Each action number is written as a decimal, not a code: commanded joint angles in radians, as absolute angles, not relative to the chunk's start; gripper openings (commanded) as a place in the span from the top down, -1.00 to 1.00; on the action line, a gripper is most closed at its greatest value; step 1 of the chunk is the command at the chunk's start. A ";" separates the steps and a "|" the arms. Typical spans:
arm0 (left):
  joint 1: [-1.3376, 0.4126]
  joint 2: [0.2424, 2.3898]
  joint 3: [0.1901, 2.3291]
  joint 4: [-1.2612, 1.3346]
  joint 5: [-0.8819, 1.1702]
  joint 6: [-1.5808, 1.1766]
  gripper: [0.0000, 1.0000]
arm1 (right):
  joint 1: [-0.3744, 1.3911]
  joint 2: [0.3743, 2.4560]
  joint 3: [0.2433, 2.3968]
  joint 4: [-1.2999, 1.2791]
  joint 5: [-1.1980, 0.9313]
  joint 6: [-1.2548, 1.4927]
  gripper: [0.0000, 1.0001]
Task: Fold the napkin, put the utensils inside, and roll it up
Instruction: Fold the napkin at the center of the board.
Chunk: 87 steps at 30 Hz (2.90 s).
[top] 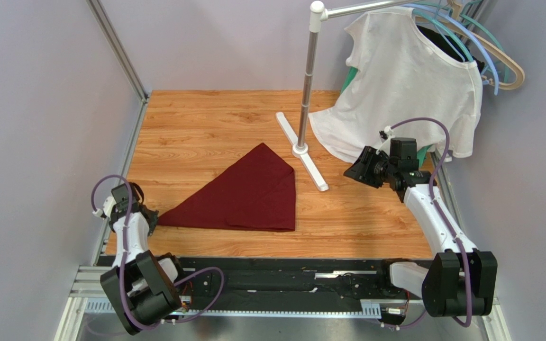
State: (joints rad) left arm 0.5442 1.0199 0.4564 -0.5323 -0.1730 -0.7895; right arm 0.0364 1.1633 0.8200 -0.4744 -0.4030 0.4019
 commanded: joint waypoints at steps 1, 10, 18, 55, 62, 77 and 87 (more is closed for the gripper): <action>0.554 0.913 0.491 -0.619 -0.172 -0.762 0.66 | 0.032 1.170 0.836 -0.439 -0.422 0.383 0.05; 0.555 0.859 0.554 -0.690 -0.213 -0.762 0.19 | 0.020 1.167 0.836 -0.431 -0.442 0.385 0.05; 0.554 0.722 0.500 -0.667 -0.250 -0.825 -0.01 | -0.113 1.160 0.839 -0.397 -0.572 0.413 0.04; 0.583 1.072 0.494 -0.486 -0.078 -0.920 -0.05 | -0.115 0.902 0.873 -0.693 -0.342 0.319 0.04; 0.584 1.081 0.503 -0.500 -0.107 -0.925 -0.03 | -0.115 0.891 0.870 -0.693 -0.347 0.324 0.04; 0.584 1.161 0.554 -0.512 -0.104 -0.908 0.08 | -0.115 0.874 0.862 -0.693 -0.362 0.327 0.04; 0.583 1.172 0.563 -0.529 -0.138 -0.911 0.24 | -0.115 0.871 0.864 -0.689 -0.385 0.330 0.03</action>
State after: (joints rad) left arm 0.5739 1.1656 0.5304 -0.5140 -0.1150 -0.9112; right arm -0.1146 0.8921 0.8337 -0.7021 -0.3641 0.3389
